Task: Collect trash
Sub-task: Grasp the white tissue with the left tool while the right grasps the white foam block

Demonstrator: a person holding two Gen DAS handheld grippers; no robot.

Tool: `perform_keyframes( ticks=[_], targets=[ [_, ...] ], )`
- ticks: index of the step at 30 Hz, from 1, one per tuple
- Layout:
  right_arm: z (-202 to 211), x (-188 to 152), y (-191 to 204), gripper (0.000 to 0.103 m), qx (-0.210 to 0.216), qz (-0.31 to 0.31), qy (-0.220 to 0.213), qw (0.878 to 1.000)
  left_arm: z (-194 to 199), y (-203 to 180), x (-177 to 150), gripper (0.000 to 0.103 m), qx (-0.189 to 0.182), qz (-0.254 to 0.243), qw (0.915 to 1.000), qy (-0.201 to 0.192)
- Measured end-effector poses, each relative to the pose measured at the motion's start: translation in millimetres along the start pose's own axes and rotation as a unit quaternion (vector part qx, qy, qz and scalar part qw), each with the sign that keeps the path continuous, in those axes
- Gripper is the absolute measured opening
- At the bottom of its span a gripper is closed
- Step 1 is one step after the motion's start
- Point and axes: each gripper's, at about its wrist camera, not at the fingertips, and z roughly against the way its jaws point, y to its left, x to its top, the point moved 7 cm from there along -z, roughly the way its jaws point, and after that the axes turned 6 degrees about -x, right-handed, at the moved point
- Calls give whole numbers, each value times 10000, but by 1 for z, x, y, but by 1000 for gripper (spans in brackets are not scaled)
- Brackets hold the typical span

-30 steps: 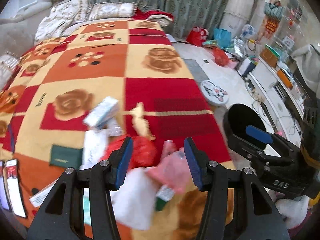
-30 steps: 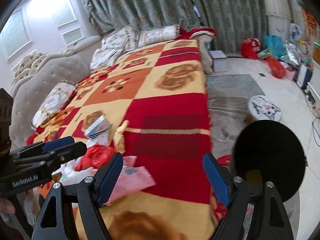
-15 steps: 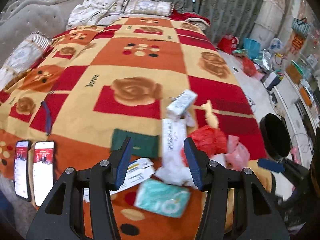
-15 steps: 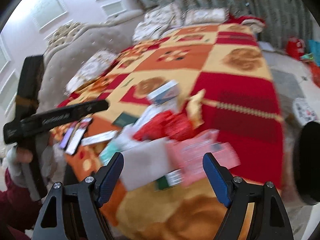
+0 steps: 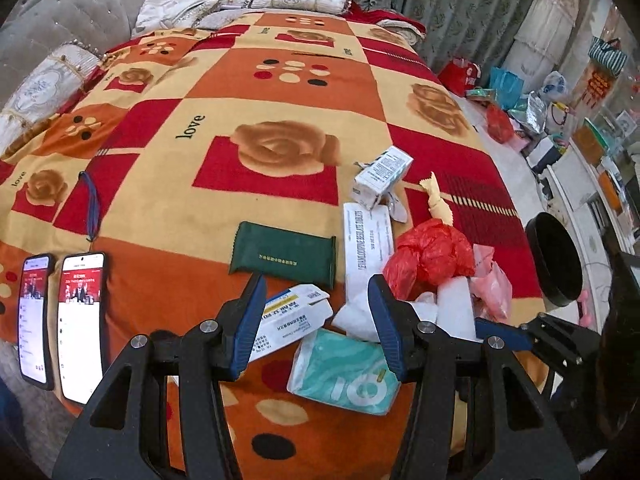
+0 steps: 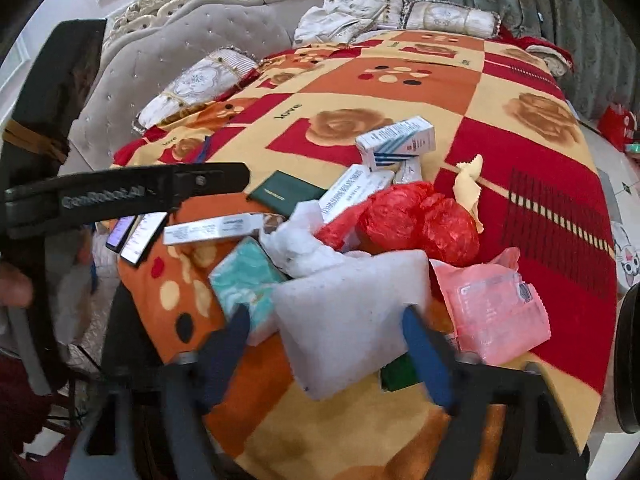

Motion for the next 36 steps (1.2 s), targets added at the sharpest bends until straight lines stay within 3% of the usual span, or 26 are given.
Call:
perform_keyframes(
  ticks=[4, 7, 15, 21, 22, 25, 28, 36],
  targets=[
    [24, 11, -13, 33, 51, -25, -320, 9995, -4, -6, -4, 51, -149, -50, 9998, 101],
    [36, 18, -26, 27, -62, -88, -474, 9988, -12, -16, -10, 51, -384, -87, 9989, 255],
    [43, 29, -69, 27, -79, -701, -577, 9958, -38, -55, -27, 53, -686, -584, 9935, 697],
    [41, 26, -60, 27, 143, -571, -599, 9965, -59, -61, -28, 52, -573, -662, 9928, 812],
    [40, 25, -59, 27, 153, -556, -608, 9965, -59, -61, -27, 44, -602, -667, 9927, 800],
    [41, 25, -57, 25, 225, -510, -619, 9965, -56, -60, -26, 37, -665, -650, 9925, 788],
    [45, 28, -52, 11, 346, -405, -607, 9967, -45, -59, -21, 35, -798, -580, 9925, 727],
    [67, 40, -59, 11, 343, -524, -998, 9930, -8, -58, 6, 35, -810, -590, 9947, 238]
  ],
)
